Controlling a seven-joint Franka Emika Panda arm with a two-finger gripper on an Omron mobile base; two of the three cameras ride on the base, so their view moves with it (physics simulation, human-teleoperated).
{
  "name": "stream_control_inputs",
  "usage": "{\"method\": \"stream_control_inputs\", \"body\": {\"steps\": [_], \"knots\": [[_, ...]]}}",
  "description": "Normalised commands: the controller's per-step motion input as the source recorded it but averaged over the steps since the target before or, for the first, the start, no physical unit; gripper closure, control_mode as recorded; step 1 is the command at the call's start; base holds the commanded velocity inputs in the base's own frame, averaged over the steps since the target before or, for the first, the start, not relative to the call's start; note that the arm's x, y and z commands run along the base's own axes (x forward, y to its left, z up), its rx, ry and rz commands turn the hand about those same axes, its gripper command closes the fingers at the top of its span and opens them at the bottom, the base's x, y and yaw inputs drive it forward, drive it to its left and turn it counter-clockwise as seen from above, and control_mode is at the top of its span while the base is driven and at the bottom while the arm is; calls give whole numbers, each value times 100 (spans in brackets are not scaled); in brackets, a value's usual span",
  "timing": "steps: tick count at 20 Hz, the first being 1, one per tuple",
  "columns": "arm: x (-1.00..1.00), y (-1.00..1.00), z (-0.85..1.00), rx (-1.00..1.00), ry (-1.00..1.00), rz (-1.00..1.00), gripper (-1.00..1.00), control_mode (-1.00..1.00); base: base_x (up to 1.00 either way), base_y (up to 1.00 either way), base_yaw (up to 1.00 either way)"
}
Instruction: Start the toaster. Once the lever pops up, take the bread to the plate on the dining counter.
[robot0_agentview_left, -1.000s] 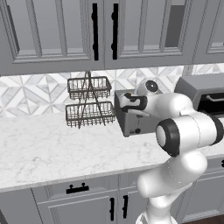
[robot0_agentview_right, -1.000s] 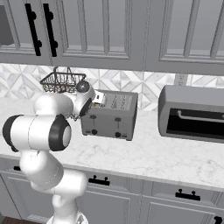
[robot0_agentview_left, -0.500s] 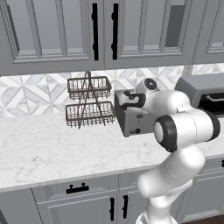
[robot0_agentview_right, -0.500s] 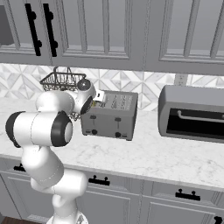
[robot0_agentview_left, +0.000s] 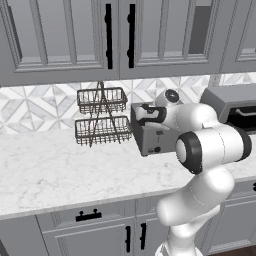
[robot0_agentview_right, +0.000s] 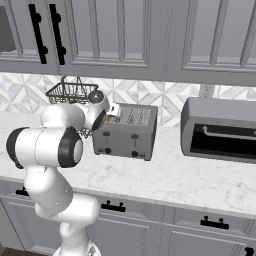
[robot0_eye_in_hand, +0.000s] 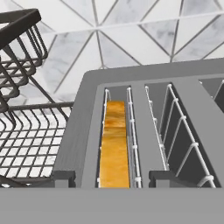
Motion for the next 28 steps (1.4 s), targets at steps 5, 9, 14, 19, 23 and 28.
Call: {"method": "stream_control_inputs", "body": {"steps": [5, 9, 14, 19, 23, 28], "knots": [[0, 0, 0, 0, 0, 0, 100, -100, 0, 0, 0], [0, 0, 0, 0, 0, 0, 100, -100, 0, 0, 0], [0, 0, 0, 0, 0, 0, 100, -100, 0, 0, 0], [0, 0, 0, 0, 0, 0, 100, -100, 0, 0, 0], [0, 0, 0, 0, 0, 0, 100, -100, 0, 0, 0], [0, 0, 0, 0, 0, 0, 100, -100, 0, 0, 0]]}}
